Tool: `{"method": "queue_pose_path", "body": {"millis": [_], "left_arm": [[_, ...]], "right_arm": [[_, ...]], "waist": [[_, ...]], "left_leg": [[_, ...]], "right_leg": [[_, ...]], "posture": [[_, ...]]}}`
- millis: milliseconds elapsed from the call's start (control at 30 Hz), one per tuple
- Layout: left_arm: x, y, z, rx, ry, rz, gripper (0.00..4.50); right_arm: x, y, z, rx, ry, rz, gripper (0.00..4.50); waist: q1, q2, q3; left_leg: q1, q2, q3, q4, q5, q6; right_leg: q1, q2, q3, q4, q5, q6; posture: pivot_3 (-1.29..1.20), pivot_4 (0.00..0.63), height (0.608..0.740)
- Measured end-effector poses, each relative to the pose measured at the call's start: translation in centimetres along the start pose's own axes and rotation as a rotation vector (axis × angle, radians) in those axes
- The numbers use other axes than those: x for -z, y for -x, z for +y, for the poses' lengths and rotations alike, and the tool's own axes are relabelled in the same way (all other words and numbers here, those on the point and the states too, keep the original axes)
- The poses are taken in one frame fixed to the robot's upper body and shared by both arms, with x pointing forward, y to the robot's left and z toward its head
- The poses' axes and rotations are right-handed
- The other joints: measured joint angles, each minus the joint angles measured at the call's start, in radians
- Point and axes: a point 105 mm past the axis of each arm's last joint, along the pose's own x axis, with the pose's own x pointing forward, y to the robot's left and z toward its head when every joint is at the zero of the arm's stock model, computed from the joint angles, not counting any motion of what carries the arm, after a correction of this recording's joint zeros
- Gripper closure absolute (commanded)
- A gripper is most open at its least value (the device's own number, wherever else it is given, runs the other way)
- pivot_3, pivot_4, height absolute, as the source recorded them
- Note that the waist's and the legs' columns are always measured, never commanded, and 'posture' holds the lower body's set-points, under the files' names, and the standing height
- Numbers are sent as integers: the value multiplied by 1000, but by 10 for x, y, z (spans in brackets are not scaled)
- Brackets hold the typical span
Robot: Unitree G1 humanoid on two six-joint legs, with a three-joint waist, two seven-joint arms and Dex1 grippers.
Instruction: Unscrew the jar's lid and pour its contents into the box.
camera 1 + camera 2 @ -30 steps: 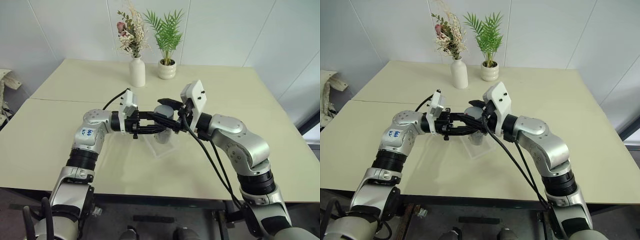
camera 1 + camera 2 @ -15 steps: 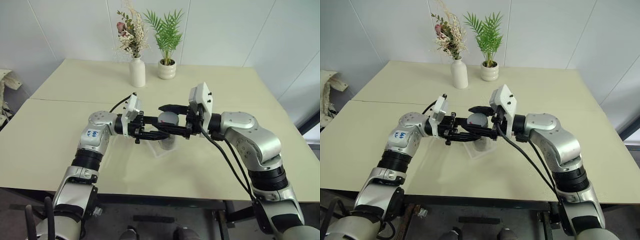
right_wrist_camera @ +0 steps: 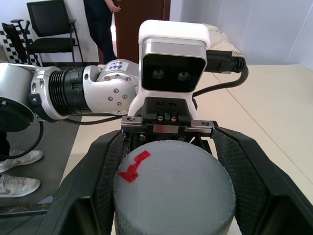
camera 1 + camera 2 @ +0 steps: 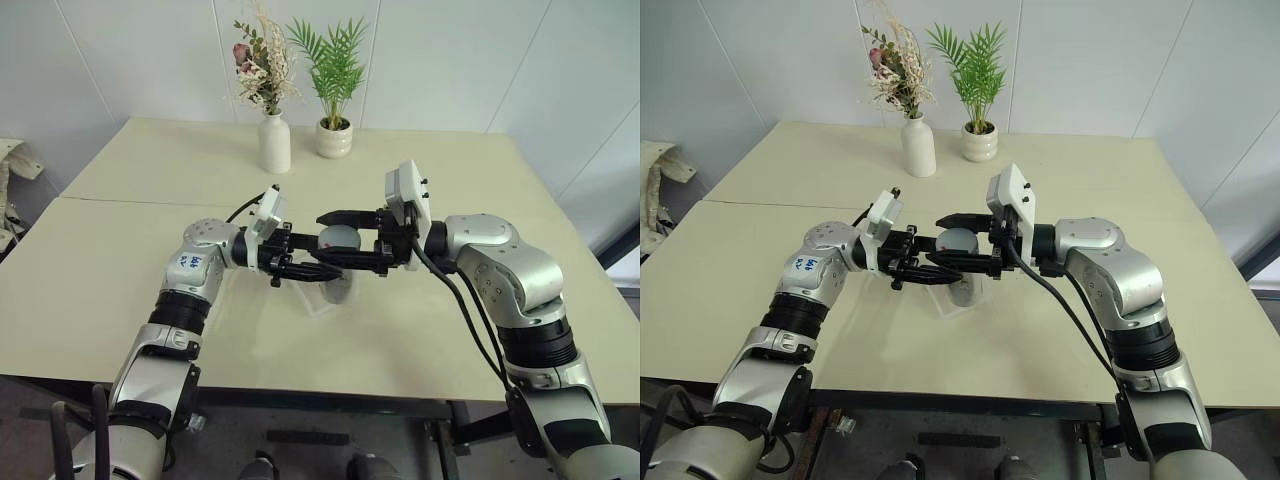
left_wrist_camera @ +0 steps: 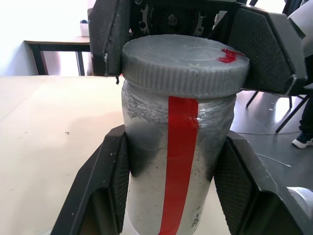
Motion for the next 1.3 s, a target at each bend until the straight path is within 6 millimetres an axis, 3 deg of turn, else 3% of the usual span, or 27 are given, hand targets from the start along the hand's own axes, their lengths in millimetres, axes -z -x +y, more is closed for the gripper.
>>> {"method": "queue_pose_path", "body": {"millis": [200,400,1300], "left_arm": [[0,0,0,0,-2,2,2433],[-1,2,2,-20,-1,-4,2433],[1,-3,3,-51,-56,37,2433]], "right_arm": [[0,0,0,0,1,2,1927],[-1,-1,3,-22,14,-9,20],[-17,-10,4,31,68,-15,20]], "waist": [[0,0,0],[0,1,0],[0,1,1]], "left_leg": [[0,0,0,0,0,0],[0,0,0,0,0,0],[0,0,0,0,0,0]], "right_leg": [[0,0,0,0,0,0],[0,0,0,0,0,0],[0,0,0,0,0,0]], "posture": [[0,150,740],[0,150,740],[0,150,740]]}}
